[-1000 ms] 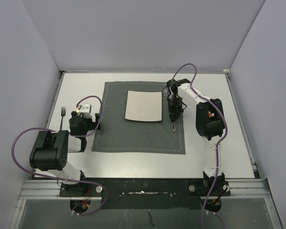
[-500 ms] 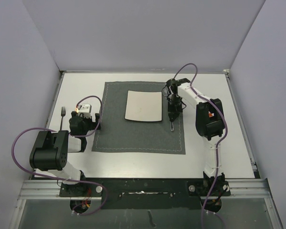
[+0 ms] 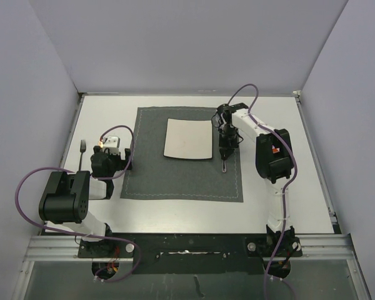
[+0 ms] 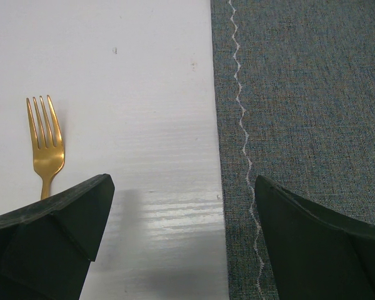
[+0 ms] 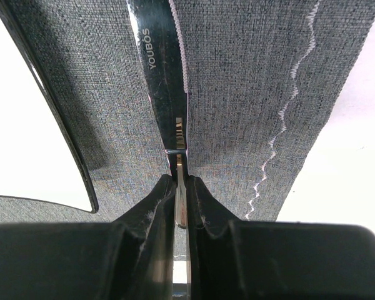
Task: Set the dinner table for one person
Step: Adjust the knife on the napkin.
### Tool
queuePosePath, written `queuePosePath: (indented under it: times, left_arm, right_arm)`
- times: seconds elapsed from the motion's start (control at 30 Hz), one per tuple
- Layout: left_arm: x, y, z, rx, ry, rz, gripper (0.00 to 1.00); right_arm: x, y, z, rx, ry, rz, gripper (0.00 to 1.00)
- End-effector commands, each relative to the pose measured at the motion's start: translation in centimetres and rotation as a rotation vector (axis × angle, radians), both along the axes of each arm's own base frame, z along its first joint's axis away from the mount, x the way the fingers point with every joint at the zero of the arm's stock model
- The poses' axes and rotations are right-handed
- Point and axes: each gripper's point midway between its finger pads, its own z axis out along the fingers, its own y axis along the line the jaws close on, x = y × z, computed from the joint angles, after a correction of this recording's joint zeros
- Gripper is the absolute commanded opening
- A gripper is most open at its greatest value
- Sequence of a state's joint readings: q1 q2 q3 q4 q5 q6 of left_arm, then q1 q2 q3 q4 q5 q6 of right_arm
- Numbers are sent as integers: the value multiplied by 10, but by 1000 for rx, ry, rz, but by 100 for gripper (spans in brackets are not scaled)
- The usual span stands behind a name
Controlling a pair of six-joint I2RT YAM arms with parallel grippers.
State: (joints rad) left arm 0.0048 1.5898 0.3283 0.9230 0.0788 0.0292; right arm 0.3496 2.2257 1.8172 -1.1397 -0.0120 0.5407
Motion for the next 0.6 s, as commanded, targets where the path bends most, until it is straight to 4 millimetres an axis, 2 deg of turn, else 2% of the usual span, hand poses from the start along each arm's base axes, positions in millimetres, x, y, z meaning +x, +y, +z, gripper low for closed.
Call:
queuePosePath:
  times: [0.0,0.57]
  left_arm:
    - [13,2,13,-10,-51,12,98]
    - [13,2,13,-9,-52,12,98]
  right_arm:
    - [5,10,4,17,-8,-11,0]
    - [4,13,-10,-8,4,-20,0]
